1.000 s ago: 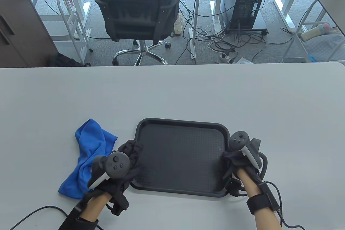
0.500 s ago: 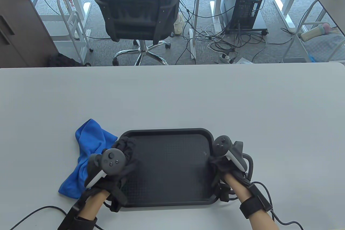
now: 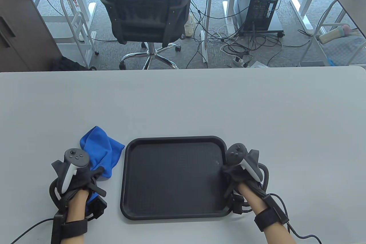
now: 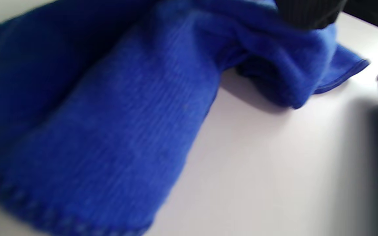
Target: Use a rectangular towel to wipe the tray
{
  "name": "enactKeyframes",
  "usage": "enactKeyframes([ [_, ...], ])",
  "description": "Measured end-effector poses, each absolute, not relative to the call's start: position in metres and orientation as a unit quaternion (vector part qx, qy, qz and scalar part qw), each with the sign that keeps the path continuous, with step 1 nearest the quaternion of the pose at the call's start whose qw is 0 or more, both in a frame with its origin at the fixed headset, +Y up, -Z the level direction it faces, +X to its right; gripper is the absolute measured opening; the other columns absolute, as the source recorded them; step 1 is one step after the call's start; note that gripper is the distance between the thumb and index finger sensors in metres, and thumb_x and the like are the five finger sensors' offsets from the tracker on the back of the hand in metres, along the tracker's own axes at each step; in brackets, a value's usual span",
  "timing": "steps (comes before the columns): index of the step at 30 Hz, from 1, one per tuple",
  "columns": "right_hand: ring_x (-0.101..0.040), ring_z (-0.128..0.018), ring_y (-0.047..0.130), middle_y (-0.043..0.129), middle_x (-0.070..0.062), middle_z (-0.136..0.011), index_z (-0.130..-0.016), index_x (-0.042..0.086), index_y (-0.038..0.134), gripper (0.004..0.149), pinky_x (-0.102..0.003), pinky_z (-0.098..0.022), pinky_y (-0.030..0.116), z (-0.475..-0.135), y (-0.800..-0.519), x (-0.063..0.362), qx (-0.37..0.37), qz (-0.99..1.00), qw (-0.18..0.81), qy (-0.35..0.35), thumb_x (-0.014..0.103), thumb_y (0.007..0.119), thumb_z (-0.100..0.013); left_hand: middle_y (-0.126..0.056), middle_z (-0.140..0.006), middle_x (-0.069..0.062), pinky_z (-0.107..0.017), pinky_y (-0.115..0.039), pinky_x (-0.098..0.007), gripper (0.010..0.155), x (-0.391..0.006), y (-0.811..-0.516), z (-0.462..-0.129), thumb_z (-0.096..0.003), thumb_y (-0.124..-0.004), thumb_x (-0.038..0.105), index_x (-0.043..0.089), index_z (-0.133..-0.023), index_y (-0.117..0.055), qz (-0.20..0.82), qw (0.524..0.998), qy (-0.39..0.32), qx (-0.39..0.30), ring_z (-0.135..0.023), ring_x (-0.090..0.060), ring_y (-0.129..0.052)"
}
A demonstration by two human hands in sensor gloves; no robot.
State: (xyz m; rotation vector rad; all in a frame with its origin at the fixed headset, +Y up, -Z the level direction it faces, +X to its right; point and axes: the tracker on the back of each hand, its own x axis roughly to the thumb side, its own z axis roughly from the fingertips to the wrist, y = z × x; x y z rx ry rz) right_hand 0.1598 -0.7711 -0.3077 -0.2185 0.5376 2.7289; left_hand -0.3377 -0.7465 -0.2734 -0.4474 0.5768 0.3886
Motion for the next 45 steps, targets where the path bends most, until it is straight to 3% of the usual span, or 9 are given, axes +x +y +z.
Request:
enactKeyframes([
  [6,-0.024,-0.028,0.093,0.086,-0.013,-0.050,-0.083,0.000,0.065,0.053,-0.039,-0.017,0.081,-0.308,-0.770,0.161,-0.079,0.961,0.181,0.194,0.036,0.077,-0.046,-0.019,-0.118,-0.016,-0.071,-0.026,-0.076,0.086,-0.339,-0.766,-0.276,-0.0470,-0.073,0.050,0.021,-0.112,-0.026,0.165,0.909,0.288,-0.252,-0.114,-0.042,-0.029],
  [11,-0.024,-0.028,0.093,0.086,-0.013,-0.050,-0.084,0.000,0.065,0.053,-0.039,-0.017,0.081,-0.308,-0.770,0.161,-0.079,0.960,0.184,0.197,0.036,0.077,-0.046,-0.026,-0.118,-0.014,-0.073,-0.031,-0.072,0.083,-0.334,-0.771,-0.278,-0.0456,-0.075,0.046,0.022,-0.112,-0.031,0.121,0.918,0.290,-0.241,-0.111,-0.040,-0.032],
  [20,-0.024,-0.029,0.093,0.086,-0.014,-0.050,-0.084,0.000,0.064,0.054,-0.039,-0.017,0.081,-0.308,-0.770,0.162,-0.079,0.959,0.184,0.200,0.037,0.077,-0.046,-0.065,-0.109,-0.011,-0.070,-0.062,-0.055,0.066,-0.334,-0.761,-0.280,-0.0461,-0.080,0.035,0.024,-0.107,-0.055,0.033,0.948,0.284,-0.137,-0.084,-0.024,-0.080],
  [25,-0.023,-0.021,0.095,0.090,-0.011,-0.042,-0.077,0.004,0.069,0.052,-0.039,-0.011,0.082,-0.308,-0.772,0.165,-0.098,0.951,0.172,0.237,0.044,0.077,-0.045,-0.068,-0.108,-0.012,-0.069,-0.064,-0.054,0.065,-0.334,-0.742,-0.278,-0.0467,-0.079,0.035,0.024,-0.107,-0.056,0.077,0.955,0.274,-0.086,-0.083,-0.023,-0.083],
  [32,-0.022,-0.019,0.096,0.091,-0.012,-0.041,-0.076,0.003,0.071,0.051,-0.038,-0.010,0.083,-0.309,-0.772,0.166,-0.094,0.953,0.172,0.231,0.043,0.078,-0.045,-0.069,-0.108,-0.012,-0.068,-0.066,-0.054,0.065,-0.311,-0.693,-0.270,-0.0481,-0.078,0.036,0.024,-0.108,-0.055,0.149,0.970,0.188,0.026,-0.083,-0.023,-0.084],
  [36,-0.022,-0.019,0.096,0.091,-0.012,-0.040,-0.075,0.003,0.071,0.051,-0.038,-0.010,0.083,-0.309,-0.772,0.165,-0.089,0.954,0.171,0.228,0.042,0.079,-0.044,-0.068,-0.109,-0.013,-0.067,-0.066,-0.054,0.064,-0.280,-0.656,-0.258,-0.0487,-0.078,0.035,0.024,-0.108,-0.055,0.176,0.977,0.090,0.084,-0.083,-0.024,-0.083],
  [41,-0.022,-0.019,0.095,0.091,-0.012,-0.040,-0.075,0.003,0.072,0.049,-0.038,-0.010,0.083,-0.310,-0.773,0.164,-0.075,0.957,0.173,0.221,0.040,0.079,-0.045,-0.066,-0.110,-0.014,-0.067,-0.066,-0.054,0.064,-0.231,-0.626,-0.253,-0.0498,-0.077,0.033,0.023,-0.109,-0.054,0.195,0.977,-0.018,0.087,-0.084,-0.025,-0.082],
  [45,-0.022,-0.018,0.095,0.091,-0.012,-0.039,-0.075,0.002,0.072,0.049,-0.037,-0.010,0.082,-0.310,-0.773,0.164,-0.066,0.958,0.178,0.215,0.040,0.079,-0.045,-0.066,-0.110,-0.014,-0.067,-0.066,-0.054,0.064,-0.179,-0.617,-0.268,-0.0499,-0.077,0.034,0.024,-0.109,-0.055,0.185,0.977,-0.097,0.051,-0.084,-0.025,-0.083],
])
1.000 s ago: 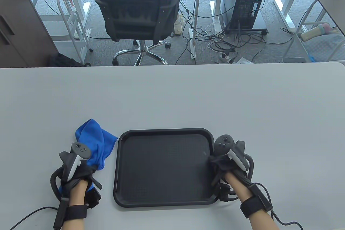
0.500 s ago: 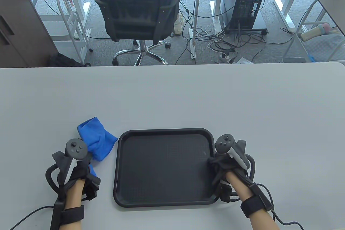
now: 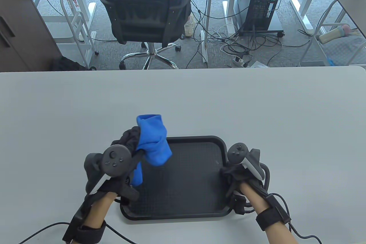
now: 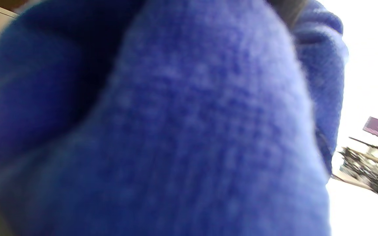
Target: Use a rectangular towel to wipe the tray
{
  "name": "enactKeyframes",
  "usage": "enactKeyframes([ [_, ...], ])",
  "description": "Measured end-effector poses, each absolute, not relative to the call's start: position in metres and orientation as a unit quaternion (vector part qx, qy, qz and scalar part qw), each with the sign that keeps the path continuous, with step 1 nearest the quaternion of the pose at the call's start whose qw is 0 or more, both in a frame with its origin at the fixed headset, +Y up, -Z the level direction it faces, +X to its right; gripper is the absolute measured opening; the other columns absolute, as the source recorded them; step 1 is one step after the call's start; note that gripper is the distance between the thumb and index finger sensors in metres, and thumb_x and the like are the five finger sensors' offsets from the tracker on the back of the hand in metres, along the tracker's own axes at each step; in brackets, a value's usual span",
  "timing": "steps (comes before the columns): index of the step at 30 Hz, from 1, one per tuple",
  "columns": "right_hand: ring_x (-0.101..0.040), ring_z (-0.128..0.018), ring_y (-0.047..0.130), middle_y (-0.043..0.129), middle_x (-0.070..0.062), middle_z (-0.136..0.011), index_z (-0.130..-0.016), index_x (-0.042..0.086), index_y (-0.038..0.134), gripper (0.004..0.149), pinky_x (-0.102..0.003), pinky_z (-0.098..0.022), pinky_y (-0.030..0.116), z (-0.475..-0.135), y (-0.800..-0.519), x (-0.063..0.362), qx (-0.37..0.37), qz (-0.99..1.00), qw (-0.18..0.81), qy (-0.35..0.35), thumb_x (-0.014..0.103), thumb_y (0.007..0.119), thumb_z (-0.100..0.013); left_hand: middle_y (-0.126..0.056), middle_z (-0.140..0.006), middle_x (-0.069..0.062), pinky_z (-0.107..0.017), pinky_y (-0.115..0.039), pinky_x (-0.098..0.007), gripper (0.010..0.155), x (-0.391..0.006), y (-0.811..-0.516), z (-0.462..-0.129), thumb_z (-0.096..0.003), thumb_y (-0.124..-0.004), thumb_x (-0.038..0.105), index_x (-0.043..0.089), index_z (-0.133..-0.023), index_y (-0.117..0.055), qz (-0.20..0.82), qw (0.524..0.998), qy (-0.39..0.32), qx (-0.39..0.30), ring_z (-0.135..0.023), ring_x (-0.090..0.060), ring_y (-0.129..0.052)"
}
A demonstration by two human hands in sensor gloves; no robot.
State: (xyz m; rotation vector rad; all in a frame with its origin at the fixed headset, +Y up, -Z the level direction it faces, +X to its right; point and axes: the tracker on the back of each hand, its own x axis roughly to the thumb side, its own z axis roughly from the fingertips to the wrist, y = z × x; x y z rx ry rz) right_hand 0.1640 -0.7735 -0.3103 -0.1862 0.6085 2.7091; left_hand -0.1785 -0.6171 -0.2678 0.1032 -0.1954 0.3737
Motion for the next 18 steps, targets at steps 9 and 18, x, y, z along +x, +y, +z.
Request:
enactKeyframes([
  [9,-0.022,-0.019,0.095,0.091,-0.012,-0.040,-0.076,0.002,0.072,0.049,-0.038,-0.011,0.083,-0.310,-0.773,0.163,-0.069,0.957,0.176,0.218,0.039,0.079,-0.045,-0.067,-0.110,-0.013,-0.066,-0.069,-0.052,0.063,-0.072,-0.653,-0.319,-0.0492,-0.078,0.034,0.025,-0.108,-0.057,0.081,0.982,-0.171,0.006,-0.082,-0.023,-0.085],
  [18,-0.023,-0.020,0.095,0.091,-0.012,-0.041,-0.076,0.002,0.072,0.049,-0.039,-0.011,0.082,-0.310,-0.773,0.161,-0.070,0.957,0.174,0.222,0.039,0.079,-0.045,-0.067,-0.111,-0.006,-0.065,-0.070,-0.051,0.060,-0.002,-0.731,-0.345,-0.0480,-0.080,0.033,0.033,-0.105,-0.061,-0.107,0.963,-0.238,-0.065,-0.079,-0.022,-0.087],
])
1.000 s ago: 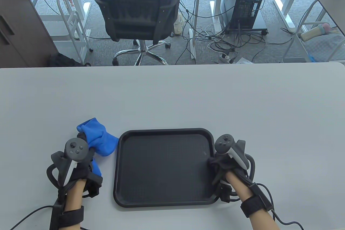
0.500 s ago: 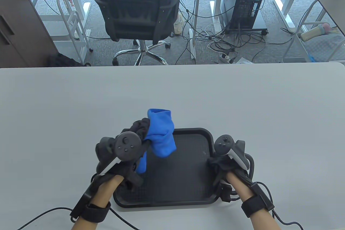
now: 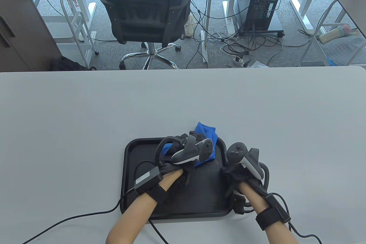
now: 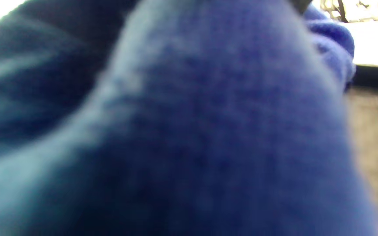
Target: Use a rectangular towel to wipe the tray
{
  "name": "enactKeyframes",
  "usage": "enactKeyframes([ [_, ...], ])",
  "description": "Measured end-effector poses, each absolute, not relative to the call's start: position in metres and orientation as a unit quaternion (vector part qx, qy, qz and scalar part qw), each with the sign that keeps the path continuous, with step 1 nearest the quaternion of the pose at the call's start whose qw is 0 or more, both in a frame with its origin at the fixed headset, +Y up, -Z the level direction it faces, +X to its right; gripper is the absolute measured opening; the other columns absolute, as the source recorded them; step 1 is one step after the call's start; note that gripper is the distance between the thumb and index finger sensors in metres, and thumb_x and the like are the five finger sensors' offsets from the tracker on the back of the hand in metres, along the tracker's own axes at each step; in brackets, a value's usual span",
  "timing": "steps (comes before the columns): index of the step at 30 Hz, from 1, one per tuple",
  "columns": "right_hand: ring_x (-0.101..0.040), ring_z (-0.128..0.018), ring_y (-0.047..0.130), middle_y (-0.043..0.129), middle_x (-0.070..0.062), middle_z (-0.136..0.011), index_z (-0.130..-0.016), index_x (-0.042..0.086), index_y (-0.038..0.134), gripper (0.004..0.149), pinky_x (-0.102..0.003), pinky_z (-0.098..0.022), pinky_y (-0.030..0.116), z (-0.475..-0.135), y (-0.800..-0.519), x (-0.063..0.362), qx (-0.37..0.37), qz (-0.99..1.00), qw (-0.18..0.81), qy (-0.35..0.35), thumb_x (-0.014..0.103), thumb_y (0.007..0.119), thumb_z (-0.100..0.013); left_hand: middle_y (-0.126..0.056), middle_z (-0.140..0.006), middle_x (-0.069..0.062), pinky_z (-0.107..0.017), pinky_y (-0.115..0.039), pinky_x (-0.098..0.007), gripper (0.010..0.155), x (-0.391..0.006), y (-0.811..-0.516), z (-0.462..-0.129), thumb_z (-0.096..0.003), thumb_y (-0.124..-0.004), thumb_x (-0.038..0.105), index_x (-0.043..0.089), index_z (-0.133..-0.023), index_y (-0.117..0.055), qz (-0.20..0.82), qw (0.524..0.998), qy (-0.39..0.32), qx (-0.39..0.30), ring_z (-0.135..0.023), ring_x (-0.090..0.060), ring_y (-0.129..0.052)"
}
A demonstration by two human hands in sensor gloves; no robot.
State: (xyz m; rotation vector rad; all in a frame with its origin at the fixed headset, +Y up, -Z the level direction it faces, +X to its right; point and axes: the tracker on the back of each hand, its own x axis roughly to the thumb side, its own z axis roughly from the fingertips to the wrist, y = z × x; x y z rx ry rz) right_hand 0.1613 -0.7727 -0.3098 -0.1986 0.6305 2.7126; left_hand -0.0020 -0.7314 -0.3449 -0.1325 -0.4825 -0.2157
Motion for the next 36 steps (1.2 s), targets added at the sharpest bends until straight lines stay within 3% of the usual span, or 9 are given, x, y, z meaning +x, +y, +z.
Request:
enactKeyframes([
  [3,-0.023,-0.020,0.095,0.091,-0.013,-0.041,-0.076,0.002,0.072,0.049,-0.038,-0.011,0.083,-0.310,-0.773,0.161,-0.069,0.957,0.173,0.222,0.038,0.079,-0.045,-0.068,-0.110,-0.002,-0.065,-0.071,-0.050,0.059,0.009,-0.750,-0.346,-0.0479,-0.080,0.032,0.034,-0.104,-0.061,-0.138,0.947,-0.272,-0.099,-0.079,-0.021,-0.088],
  [13,-0.021,-0.018,0.096,0.092,-0.011,-0.040,-0.076,0.004,0.072,0.047,-0.036,-0.008,0.083,-0.308,-0.772,0.161,-0.094,0.956,0.171,0.219,0.040,0.078,-0.046,-0.067,-0.110,-0.001,-0.064,-0.070,-0.051,0.058,-0.006,-0.748,-0.349,-0.0481,-0.080,0.030,0.032,-0.103,-0.060,-0.142,0.949,-0.247,-0.136,-0.078,-0.022,-0.087],
  [27,-0.019,-0.014,0.096,0.091,-0.010,-0.037,-0.075,0.005,0.072,0.046,-0.033,-0.004,0.084,-0.305,-0.773,0.159,-0.103,0.961,0.161,0.201,0.041,0.075,-0.047,-0.065,-0.110,-0.005,-0.065,-0.069,-0.052,0.058,-0.146,-0.740,-0.339,-0.0487,-0.079,0.029,0.029,-0.102,-0.057,-0.170,0.945,-0.114,-0.256,-0.079,-0.024,-0.085],
  [32,-0.019,-0.014,0.096,0.091,-0.011,-0.037,-0.075,0.005,0.072,0.046,-0.033,-0.004,0.084,-0.304,-0.773,0.158,-0.107,0.960,0.162,0.200,0.041,0.075,-0.047,-0.063,-0.110,-0.006,-0.065,-0.068,-0.052,0.059,-0.173,-0.738,-0.312,-0.0484,-0.080,0.029,0.027,-0.102,-0.056,-0.160,0.941,-0.125,-0.270,-0.080,-0.024,-0.084],
  [36,-0.020,-0.014,0.096,0.091,-0.012,-0.037,-0.075,0.004,0.072,0.047,-0.034,-0.004,0.084,-0.304,-0.774,0.158,-0.107,0.959,0.167,0.201,0.041,0.075,-0.047,-0.063,-0.110,-0.008,-0.065,-0.068,-0.052,0.059,-0.172,-0.738,-0.288,-0.0479,-0.080,0.029,0.026,-0.103,-0.057,-0.164,0.933,-0.159,-0.277,-0.079,-0.024,-0.085],
])
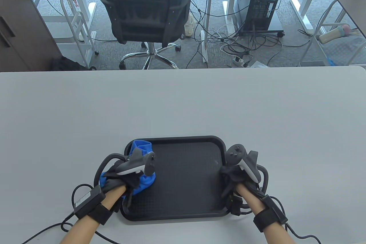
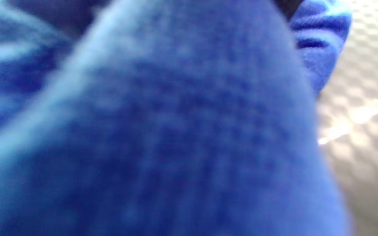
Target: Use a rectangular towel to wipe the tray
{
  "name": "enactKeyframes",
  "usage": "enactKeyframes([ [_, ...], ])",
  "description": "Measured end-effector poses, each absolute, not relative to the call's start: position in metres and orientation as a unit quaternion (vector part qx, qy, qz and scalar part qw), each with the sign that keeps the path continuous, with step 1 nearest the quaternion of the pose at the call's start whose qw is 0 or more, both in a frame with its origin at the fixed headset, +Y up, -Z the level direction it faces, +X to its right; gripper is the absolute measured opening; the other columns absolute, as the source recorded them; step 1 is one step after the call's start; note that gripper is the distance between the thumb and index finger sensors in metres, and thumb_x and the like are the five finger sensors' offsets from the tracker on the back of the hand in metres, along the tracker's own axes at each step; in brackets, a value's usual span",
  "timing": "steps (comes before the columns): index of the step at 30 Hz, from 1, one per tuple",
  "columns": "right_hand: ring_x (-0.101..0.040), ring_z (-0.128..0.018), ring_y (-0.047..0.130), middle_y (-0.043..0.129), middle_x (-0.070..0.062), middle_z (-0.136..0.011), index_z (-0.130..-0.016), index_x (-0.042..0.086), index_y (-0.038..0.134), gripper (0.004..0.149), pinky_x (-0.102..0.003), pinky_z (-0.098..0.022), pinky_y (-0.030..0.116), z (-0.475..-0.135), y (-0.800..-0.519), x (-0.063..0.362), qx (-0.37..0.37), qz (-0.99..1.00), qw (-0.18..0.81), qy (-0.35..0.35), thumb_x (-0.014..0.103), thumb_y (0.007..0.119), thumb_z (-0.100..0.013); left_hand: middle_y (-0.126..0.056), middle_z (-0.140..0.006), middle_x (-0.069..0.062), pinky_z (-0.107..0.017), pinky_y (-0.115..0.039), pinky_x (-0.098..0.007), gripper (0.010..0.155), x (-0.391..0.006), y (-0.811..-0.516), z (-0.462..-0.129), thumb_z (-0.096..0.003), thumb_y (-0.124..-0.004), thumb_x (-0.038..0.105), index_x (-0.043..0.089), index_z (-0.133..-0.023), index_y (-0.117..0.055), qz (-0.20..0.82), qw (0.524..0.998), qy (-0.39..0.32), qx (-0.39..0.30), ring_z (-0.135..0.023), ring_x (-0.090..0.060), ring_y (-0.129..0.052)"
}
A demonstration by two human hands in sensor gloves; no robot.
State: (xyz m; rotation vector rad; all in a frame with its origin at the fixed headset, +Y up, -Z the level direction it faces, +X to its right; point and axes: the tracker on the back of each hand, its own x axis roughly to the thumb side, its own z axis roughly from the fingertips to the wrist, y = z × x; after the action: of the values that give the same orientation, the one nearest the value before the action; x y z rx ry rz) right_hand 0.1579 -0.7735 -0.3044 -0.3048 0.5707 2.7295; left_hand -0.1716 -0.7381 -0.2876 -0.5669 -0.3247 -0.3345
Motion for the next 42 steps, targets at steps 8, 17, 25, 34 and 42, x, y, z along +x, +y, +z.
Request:
enactKeyframes([
  [8,-0.020,-0.014,0.096,0.091,-0.012,-0.037,-0.075,0.003,0.071,0.047,-0.034,-0.004,0.084,-0.305,-0.774,0.158,-0.101,0.957,0.173,0.209,0.040,0.075,-0.047,-0.062,-0.109,-0.009,-0.065,-0.070,-0.050,0.060,-0.146,-0.738,-0.240,-0.0478,-0.079,0.031,0.025,-0.103,-0.056,-0.141,0.914,-0.260,-0.278,-0.079,-0.022,-0.086],
  [17,-0.022,-0.015,0.096,0.092,-0.013,-0.037,-0.075,0.003,0.072,0.045,-0.036,-0.005,0.084,-0.307,-0.773,0.159,-0.101,0.954,0.184,0.214,0.039,0.075,-0.047,-0.061,-0.109,-0.010,-0.065,-0.071,-0.050,0.060,-0.090,-0.738,-0.228,-0.0483,-0.078,0.033,0.026,-0.104,-0.057,-0.157,0.885,-0.349,-0.264,-0.079,-0.021,-0.086],
  [25,-0.022,-0.014,0.097,0.093,-0.013,-0.037,-0.074,0.004,0.073,0.045,-0.036,-0.005,0.084,-0.308,-0.772,0.161,-0.102,0.953,0.189,0.213,0.039,0.077,-0.046,-0.062,-0.109,-0.008,-0.065,-0.070,-0.051,0.059,-0.030,-0.741,-0.234,-0.0480,-0.079,0.032,0.026,-0.103,-0.058,-0.152,0.880,-0.386,-0.232,-0.079,-0.022,-0.086],
  [34,-0.022,-0.015,0.097,0.092,-0.012,-0.038,-0.075,0.004,0.073,0.045,-0.036,-0.006,0.084,-0.308,-0.772,0.161,-0.099,0.953,0.186,0.217,0.039,0.076,-0.047,-0.062,-0.110,-0.008,-0.065,-0.069,-0.052,0.058,0.018,-0.743,-0.262,-0.0486,-0.078,0.031,0.027,-0.103,-0.058,-0.168,0.902,-0.346,-0.198,-0.079,-0.022,-0.086],
  [42,-0.022,-0.016,0.097,0.093,-0.012,-0.038,-0.076,0.004,0.073,0.045,-0.036,-0.007,0.084,-0.307,-0.772,0.159,-0.098,0.957,0.173,0.211,0.039,0.076,-0.047,-0.063,-0.110,-0.006,-0.066,-0.068,-0.052,0.058,0.022,-0.745,-0.315,-0.0491,-0.078,0.031,0.028,-0.104,-0.057,-0.149,0.937,-0.258,-0.180,-0.080,-0.022,-0.085],
])
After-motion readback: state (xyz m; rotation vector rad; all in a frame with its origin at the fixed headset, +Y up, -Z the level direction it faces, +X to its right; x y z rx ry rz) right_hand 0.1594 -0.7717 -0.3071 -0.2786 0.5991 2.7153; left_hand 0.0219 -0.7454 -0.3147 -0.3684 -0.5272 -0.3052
